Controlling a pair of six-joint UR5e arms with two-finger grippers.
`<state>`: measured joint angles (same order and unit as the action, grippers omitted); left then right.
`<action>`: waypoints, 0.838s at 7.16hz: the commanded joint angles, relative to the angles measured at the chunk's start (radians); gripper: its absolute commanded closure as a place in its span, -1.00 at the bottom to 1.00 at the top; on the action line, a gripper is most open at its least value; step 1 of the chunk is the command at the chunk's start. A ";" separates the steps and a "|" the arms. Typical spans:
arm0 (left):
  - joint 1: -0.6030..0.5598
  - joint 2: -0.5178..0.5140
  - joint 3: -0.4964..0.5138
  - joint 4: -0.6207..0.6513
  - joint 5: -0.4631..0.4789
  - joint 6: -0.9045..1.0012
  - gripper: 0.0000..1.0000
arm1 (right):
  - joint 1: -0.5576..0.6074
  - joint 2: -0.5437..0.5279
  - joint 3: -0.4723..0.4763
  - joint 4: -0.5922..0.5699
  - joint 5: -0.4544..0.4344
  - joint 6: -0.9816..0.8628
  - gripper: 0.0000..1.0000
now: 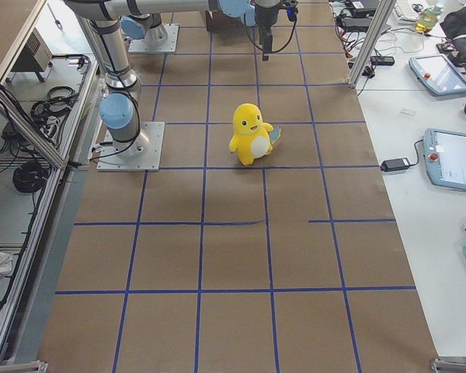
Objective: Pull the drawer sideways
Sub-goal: 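Pull the handle with the left gripper, sliding the drawer out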
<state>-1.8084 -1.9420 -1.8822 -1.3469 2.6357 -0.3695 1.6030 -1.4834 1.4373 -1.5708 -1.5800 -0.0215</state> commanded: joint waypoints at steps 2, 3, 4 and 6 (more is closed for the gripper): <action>0.000 0.000 0.000 0.000 0.001 0.008 -0.03 | 0.000 0.000 0.000 0.000 0.000 0.000 -1.00; 0.000 0.002 0.000 0.000 0.004 0.009 -0.10 | 0.000 0.000 0.000 0.000 0.000 0.000 -1.00; -0.003 0.005 0.006 0.003 0.001 0.011 -0.10 | 0.000 0.000 0.000 0.000 0.000 0.000 -1.00; -0.066 0.006 0.050 0.002 -0.095 0.014 -0.10 | 0.000 0.000 0.000 0.000 0.000 -0.002 -1.00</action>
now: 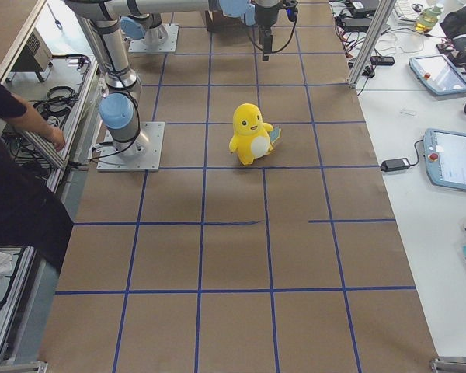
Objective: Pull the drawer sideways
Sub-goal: 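Pull the handle with the left gripper, sliding the drawer out, then open the left gripper and lift it away from the handle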
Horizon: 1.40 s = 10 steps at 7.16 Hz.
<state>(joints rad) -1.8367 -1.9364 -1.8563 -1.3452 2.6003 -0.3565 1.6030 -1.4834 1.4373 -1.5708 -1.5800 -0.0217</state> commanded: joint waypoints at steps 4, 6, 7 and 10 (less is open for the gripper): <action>-0.072 0.078 0.172 -0.008 -0.423 0.164 -0.25 | 0.000 0.000 0.000 0.000 0.000 0.000 -1.00; -0.053 0.169 0.183 -0.015 -0.561 0.207 -0.25 | 0.000 0.000 0.000 0.000 0.000 0.000 -1.00; -0.032 0.231 0.187 -0.015 -0.666 0.220 -0.25 | 0.000 0.000 0.000 0.000 0.000 0.000 -1.00; 0.088 0.413 0.189 -0.060 -0.888 0.223 -0.35 | 0.000 0.000 0.000 0.000 0.000 0.000 -1.00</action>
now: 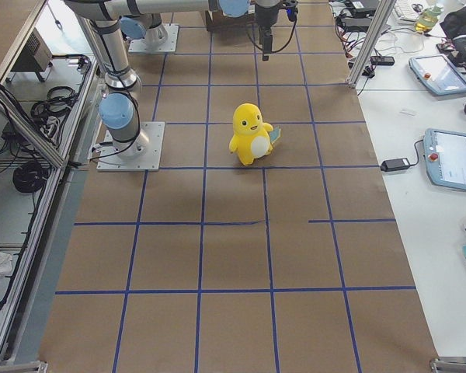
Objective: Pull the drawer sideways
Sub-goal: 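Open the left gripper and lift it away from the handle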
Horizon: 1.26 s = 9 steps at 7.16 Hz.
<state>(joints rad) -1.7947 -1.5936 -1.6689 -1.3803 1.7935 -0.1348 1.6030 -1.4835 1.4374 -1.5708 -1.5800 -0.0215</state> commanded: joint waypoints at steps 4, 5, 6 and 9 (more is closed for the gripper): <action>0.206 0.155 0.006 -0.066 -0.203 0.056 -1.00 | 0.000 0.000 0.000 0.000 0.000 0.000 -1.00; 0.213 0.159 0.005 -0.071 -0.198 0.095 -1.00 | 0.000 0.000 0.000 0.000 0.000 0.000 -1.00; 0.221 0.158 0.005 -0.069 -0.204 0.099 -1.00 | 0.000 0.000 0.000 0.000 0.000 0.000 -1.00; 0.225 0.133 0.020 -0.056 -0.212 0.100 -1.00 | 0.000 0.000 0.000 0.000 0.000 0.000 -1.00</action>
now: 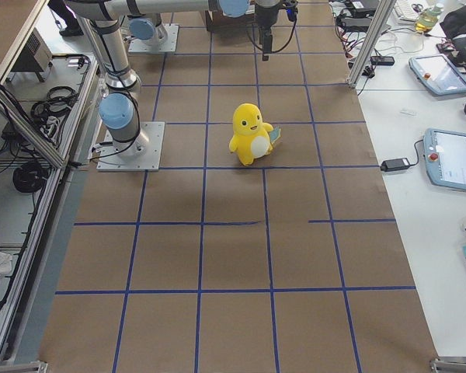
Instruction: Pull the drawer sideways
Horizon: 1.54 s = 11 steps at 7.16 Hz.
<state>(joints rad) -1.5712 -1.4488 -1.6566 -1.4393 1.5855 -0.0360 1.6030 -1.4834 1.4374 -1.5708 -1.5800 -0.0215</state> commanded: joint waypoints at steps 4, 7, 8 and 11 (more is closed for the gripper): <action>-0.001 -0.091 0.130 -0.043 -0.002 0.002 -1.00 | 0.000 0.000 0.000 0.000 0.000 -0.002 -1.00; -0.003 -0.076 0.077 0.026 -0.002 0.015 -1.00 | 0.000 0.000 0.000 0.000 0.000 0.000 -1.00; -0.003 -0.074 0.077 0.028 -0.002 0.015 -1.00 | 0.000 0.000 0.000 0.000 0.000 0.000 -1.00; -0.003 -0.074 0.075 0.028 -0.002 0.015 -1.00 | 0.000 0.000 0.000 0.000 0.000 0.000 -1.00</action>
<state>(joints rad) -1.5734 -1.5233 -1.5811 -1.4117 1.5831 -0.0215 1.6030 -1.4834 1.4374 -1.5708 -1.5800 -0.0215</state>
